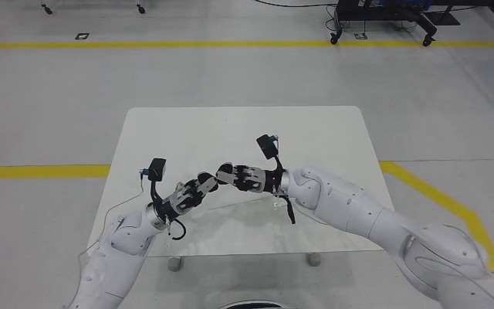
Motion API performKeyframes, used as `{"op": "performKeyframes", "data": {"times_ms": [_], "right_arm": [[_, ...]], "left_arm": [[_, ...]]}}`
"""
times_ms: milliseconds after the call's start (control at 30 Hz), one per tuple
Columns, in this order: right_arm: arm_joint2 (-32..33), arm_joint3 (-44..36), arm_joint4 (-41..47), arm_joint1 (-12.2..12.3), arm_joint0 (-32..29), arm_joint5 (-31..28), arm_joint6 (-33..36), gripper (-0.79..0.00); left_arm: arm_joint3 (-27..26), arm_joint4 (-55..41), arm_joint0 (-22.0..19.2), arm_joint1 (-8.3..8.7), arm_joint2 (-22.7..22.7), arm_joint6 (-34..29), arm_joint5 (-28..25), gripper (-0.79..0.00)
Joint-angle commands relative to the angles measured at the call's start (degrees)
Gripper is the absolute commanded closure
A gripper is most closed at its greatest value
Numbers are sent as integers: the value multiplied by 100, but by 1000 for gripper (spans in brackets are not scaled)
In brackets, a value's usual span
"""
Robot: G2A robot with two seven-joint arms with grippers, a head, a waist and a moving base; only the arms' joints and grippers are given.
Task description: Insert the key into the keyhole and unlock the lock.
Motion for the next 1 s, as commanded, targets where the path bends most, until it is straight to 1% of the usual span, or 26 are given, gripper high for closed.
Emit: {"op": "performKeyframes", "data": {"times_ms": [0,300,633,667,700,733,767,833,867,900,933,967], "right_arm": [[33,15,29,-1,-21,0,47,0],[184,-59,139,30,-128,0,349,0],[324,-101,728,40,-196,0,1277,0],[360,-106,784,39,-205,0,1350,0],[406,-110,830,39,-216,0,1407,0],[457,-111,869,41,-234,0,1455,0],[508,-127,904,44,-258,0,1500,0],[614,-143,955,53,-307,0,1609,0],[669,-151,977,58,-332,0,1664,0],[721,-158,998,64,-359,0,1725,0],[772,-172,1021,68,-385,0,1790,0],[822,-187,1045,72,-412,0,1855,0]], "left_arm": [[1,3,8,4,-32,64,17,0],[-30,-3,44,28,-169,232,95,0],[-38,-55,49,48,-194,254,121,0],[-38,-65,48,51,-195,247,119,-179],[-46,-61,41,55,-200,225,95,-440],[-49,-74,37,61,-199,195,41,-668],[-43,-91,33,68,-209,166,0,-782],[-37,-168,31,80,-222,127,-85,-785],[-21,-225,27,88,-227,102,-101,-760],[-12,-269,18,95,-232,66,-101,-656],[-11,-309,11,101,-235,44,-101,-570],[-12,-326,6,108,-237,12,-101,-529]]}}
